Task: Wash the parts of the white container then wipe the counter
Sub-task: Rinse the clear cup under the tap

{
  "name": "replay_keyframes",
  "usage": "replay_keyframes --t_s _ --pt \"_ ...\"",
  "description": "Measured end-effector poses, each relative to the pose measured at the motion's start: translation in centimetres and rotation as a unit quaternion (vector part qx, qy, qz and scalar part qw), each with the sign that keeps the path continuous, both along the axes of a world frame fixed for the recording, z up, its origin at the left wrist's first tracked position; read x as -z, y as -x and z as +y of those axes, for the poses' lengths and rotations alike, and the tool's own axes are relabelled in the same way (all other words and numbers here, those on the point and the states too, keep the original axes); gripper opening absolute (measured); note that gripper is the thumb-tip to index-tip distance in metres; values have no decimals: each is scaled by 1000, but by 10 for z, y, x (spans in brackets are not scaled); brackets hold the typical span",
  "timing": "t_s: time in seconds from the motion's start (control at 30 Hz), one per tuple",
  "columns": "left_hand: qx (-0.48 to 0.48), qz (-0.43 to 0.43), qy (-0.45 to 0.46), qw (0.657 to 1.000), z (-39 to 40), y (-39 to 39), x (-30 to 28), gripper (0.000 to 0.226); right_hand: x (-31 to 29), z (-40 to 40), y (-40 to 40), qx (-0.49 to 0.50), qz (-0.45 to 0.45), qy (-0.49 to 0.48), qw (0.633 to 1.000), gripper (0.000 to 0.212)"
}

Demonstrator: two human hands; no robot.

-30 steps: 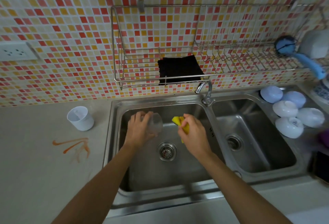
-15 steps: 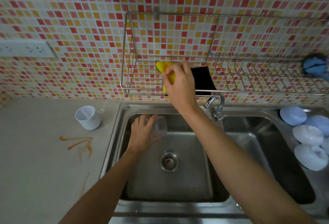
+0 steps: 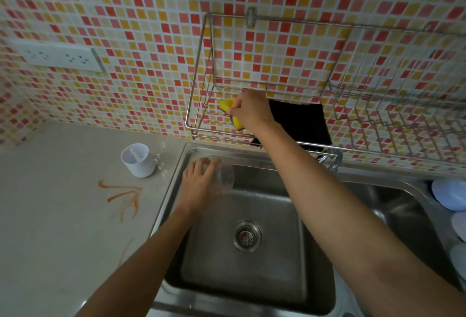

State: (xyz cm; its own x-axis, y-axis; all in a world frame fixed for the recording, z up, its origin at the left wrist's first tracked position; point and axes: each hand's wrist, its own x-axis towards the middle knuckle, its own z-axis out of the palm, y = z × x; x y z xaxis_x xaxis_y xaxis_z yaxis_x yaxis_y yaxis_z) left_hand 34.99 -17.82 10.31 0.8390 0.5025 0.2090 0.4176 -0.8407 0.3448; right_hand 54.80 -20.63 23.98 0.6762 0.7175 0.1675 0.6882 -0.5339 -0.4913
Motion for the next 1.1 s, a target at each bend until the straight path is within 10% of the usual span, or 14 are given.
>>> replay_keyframes --t_s 0.2,0.47,0.77,1.1 --pt "0 4 2 1000 -7 -2 2 90 -17 -43 8 -65 44 -31 996 30" --pt "69 -18 11 997 -46 -35 8 91 39 -194 64 9 -103 -359 928 19" --pt "55 -38 282 957 -112 -99 16 85 164 -286 -19 305 61 -152 938 26" --pt "43 -73 362 929 -137 -138 18 85 187 -269 -78 268 87 -41 959 22"
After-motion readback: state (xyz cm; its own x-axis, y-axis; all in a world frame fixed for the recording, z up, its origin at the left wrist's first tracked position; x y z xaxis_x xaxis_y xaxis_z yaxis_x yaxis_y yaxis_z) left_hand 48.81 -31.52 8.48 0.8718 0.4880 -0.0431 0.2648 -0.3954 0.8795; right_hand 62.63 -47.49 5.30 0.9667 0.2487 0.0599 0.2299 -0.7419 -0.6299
